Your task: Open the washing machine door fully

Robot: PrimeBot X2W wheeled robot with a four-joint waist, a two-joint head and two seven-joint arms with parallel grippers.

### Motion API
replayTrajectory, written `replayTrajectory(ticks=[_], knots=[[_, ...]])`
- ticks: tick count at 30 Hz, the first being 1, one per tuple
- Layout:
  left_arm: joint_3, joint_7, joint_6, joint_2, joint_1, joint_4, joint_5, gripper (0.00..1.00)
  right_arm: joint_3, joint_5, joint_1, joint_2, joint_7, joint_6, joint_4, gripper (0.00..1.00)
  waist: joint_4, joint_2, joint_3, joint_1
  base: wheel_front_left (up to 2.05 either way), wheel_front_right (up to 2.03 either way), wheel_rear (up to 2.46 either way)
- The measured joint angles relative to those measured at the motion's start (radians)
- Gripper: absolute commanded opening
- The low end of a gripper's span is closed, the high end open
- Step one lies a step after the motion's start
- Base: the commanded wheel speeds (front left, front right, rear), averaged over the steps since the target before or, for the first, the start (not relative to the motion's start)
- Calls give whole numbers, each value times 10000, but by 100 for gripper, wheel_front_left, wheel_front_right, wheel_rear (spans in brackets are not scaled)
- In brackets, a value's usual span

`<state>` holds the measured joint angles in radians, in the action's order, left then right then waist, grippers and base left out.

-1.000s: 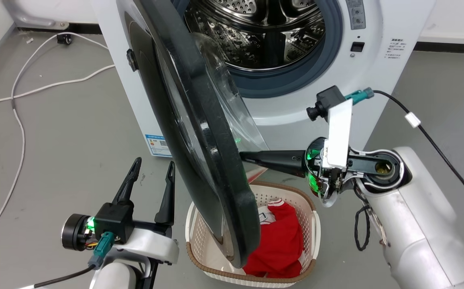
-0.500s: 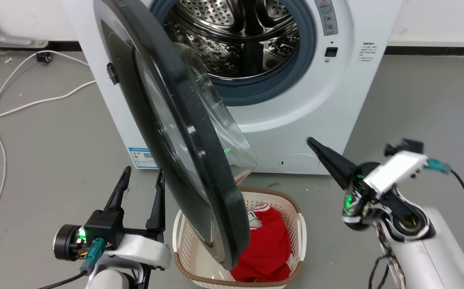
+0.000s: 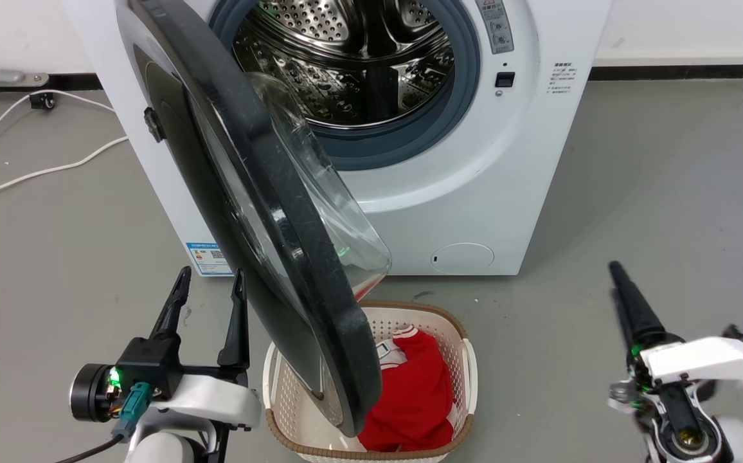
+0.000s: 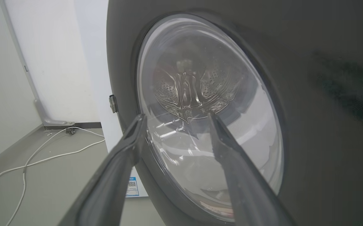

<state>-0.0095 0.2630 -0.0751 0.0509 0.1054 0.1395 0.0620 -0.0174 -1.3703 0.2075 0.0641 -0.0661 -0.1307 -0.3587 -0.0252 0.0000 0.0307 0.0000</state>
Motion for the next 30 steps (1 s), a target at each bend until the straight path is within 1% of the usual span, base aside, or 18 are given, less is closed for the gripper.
replayTrajectory(ticks=[6,8,11,12,15,18,21,24,27,30], knots=[[56,0,0,0,-17,21,2,100,46,3388,-261,520,2420,0,355,100,-27,0,-15,0,0,0,0],[69,0,2,0,-17,21,31,100,-46,4704,-288,627,2869,0,499,100,-32,0,-16,0,0,0,0],[92,0,19,-2,-17,8,38,100,-426,6905,-299,700,3152,0,1030,100,-44,0,-12,0,0,0,0],[90,0,19,-2,-16,4,40,100,-529,7797,-323,698,3202,-2,1306,100,-44,0,-14,0,0,0,0],[102,0,46,0,-17,-6,38,100,-851,10044,-517,497,3260,-2,2362,100,-31,0,-24,0,0,0,0],[130,0,46,-2,-16,-17,29,100,-895,11754,-909,211,3267,-2,3321,100,-16,0,-32,0,0,0,0],[153,0,46,0,-16,-25,19,100,-853,12792,-1425,29,3074,-4,3950,100,7,0,-34,0,0,0,0],[167,0,46,0,-16,-48,-46,100,-690,13378,-1941,-75,2821,-4,4282,100,26,0,-32,1,0,0,0],[173,0,44,0,-16,-82,-81,100,-606,13428,-2353,-111,2709,-4,4220,100,21,0,-2,0,0,0,0],[176,0,42,-2,-15,-86,-125,100,-589,13102,-2485,-117,2731,-4,3958,100,14,0,21,0,0,0,0]])
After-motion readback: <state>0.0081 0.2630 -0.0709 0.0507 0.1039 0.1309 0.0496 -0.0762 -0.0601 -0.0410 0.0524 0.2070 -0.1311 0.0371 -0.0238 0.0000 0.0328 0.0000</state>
